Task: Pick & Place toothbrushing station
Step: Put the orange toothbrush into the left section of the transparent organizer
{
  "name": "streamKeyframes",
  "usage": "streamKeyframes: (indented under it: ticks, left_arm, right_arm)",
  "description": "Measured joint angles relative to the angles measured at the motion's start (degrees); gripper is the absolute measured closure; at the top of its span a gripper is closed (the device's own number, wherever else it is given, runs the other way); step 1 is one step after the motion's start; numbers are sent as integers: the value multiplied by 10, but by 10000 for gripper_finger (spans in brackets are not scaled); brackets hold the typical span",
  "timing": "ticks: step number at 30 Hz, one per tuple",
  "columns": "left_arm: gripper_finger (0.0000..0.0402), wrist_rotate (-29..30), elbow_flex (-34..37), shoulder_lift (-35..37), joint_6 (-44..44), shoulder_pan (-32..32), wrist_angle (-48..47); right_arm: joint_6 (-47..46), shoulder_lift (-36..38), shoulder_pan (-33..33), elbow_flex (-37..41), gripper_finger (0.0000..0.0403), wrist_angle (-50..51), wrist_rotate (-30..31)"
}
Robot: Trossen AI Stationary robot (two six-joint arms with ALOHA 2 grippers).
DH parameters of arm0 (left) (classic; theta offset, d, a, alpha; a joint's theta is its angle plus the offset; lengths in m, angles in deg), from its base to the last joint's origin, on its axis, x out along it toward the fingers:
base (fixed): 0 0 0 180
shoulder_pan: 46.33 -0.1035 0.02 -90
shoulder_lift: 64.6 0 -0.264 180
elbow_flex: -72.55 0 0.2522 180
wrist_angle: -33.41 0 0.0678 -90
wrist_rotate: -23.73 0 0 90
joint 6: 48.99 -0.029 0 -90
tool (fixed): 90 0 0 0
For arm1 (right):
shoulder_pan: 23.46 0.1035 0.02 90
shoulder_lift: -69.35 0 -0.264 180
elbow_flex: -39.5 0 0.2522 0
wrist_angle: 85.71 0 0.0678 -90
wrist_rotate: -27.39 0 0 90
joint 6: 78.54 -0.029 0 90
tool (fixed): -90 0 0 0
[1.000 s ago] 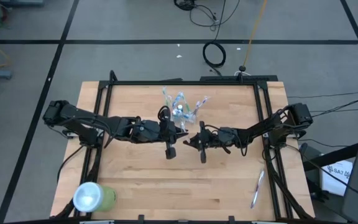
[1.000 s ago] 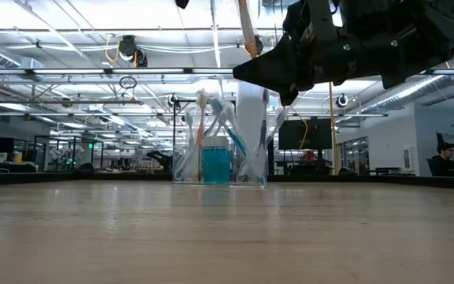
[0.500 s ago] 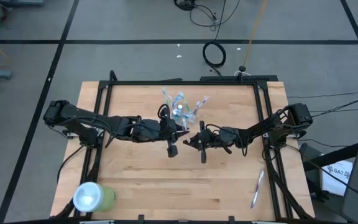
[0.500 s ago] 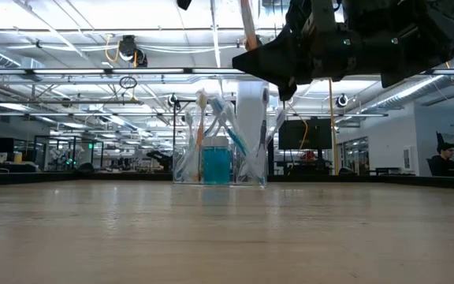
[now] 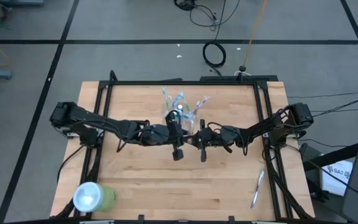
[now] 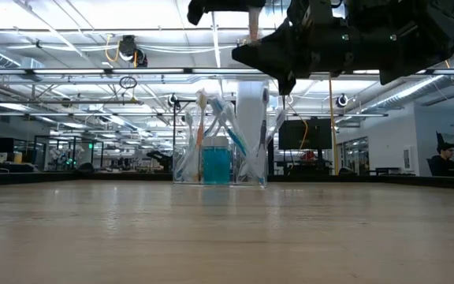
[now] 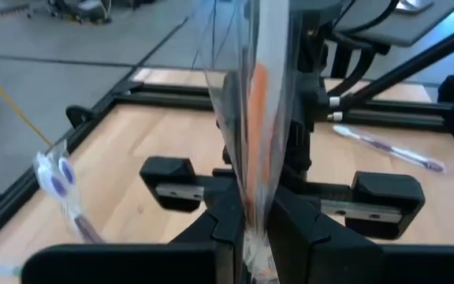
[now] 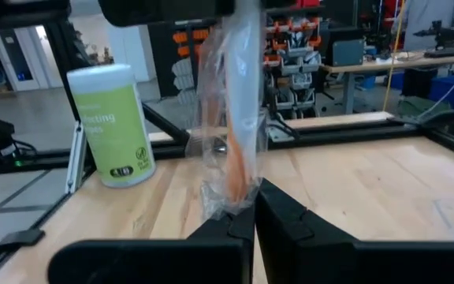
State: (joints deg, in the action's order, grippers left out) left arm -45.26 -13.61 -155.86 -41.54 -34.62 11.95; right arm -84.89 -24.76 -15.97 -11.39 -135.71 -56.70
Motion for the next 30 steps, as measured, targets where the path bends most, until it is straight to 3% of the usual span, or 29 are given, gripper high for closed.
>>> streamKeyframes:
  ticks: [9,15,21,27,30]
  left_arm:
    - [388,-4,1,-2,-11,-5,14]
    - [376,1,1,9,-13,-5,6]
    - [389,9,2,51,-28,-5,-12]
    - [388,107,2,98,-60,-8,-54]
    - [388,123,1,116,-70,-23,-60]
  right_arm:
    - [0,0,-1,0,403,8,0]
    - [0,0,-1,0,399,11,0]
    - [-12,2,0,-2,362,43,31]
    - [-38,1,-3,-1,309,80,33]
    - [-49,1,-4,-1,289,98,32]
